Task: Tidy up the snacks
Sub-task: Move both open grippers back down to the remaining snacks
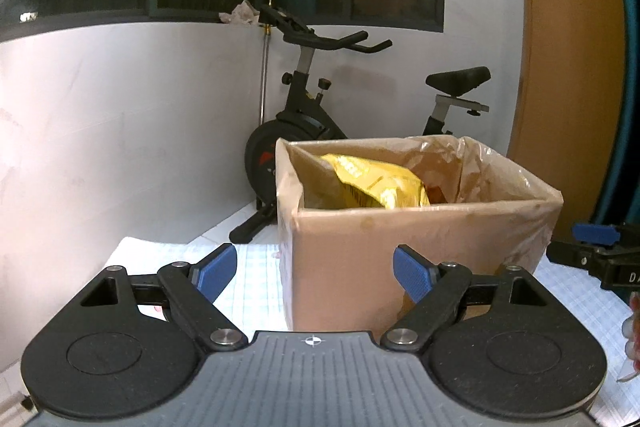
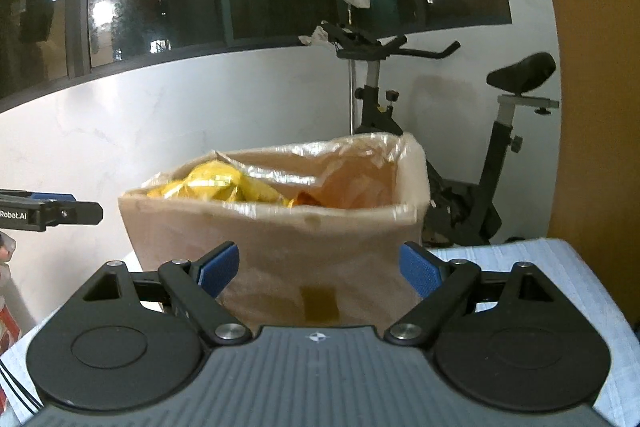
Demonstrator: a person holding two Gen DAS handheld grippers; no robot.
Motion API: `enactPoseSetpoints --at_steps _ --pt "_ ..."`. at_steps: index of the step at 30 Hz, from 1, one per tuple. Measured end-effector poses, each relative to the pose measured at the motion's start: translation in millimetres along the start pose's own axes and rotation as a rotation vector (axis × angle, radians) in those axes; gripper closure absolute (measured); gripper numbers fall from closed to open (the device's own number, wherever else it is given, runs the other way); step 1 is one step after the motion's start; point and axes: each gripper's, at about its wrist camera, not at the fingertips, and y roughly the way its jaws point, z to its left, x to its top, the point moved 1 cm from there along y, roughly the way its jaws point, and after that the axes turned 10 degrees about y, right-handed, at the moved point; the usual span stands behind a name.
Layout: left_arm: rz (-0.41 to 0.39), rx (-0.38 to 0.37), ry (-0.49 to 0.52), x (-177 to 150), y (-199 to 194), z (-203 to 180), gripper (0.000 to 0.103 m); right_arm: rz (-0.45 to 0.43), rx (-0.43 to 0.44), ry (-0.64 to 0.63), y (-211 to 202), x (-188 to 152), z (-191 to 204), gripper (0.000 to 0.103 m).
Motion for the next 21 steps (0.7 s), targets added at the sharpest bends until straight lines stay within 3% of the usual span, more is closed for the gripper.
enactPoseSetpoints --at_steps 21 --pt "0.097 0.02 -0.056 -53 21 11 0.016 0.17 -0.037 0.016 27 -68 -9 0.014"
